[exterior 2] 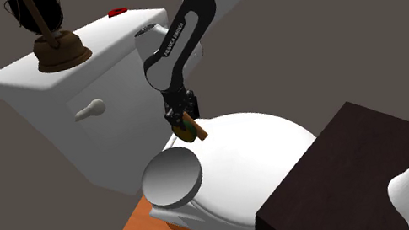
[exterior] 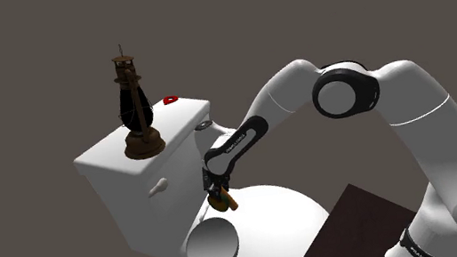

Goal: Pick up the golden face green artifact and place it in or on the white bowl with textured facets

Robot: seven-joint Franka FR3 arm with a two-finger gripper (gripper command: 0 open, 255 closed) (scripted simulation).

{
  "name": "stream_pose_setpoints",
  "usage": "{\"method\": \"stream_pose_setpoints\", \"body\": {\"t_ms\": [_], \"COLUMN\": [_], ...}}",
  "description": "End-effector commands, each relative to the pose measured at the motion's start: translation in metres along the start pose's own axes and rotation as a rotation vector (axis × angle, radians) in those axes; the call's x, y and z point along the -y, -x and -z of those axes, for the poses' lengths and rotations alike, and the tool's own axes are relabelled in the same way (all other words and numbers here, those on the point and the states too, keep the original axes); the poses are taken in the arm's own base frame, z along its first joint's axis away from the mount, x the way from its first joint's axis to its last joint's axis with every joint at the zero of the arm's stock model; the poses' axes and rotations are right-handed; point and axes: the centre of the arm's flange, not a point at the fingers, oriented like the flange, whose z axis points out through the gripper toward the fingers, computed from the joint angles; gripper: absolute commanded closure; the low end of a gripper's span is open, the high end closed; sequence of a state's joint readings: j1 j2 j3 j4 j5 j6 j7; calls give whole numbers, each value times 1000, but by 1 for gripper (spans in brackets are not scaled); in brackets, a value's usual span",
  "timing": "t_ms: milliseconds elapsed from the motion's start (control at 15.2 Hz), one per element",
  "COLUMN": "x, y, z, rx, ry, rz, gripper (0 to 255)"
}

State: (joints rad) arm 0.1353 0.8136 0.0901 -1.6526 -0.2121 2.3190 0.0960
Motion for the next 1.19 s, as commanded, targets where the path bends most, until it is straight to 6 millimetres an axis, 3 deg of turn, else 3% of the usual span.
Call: {"method": "stream_pose_setpoints", "body": {"t_ms": [0,264,1122], "x": [0,0,-5], "y": [0,0,10], "z": [0,-1,67], "rx": [1,1,1], "ry": [0,0,0], "rz": [0,0,0], "gripper": [255,255,255]}}
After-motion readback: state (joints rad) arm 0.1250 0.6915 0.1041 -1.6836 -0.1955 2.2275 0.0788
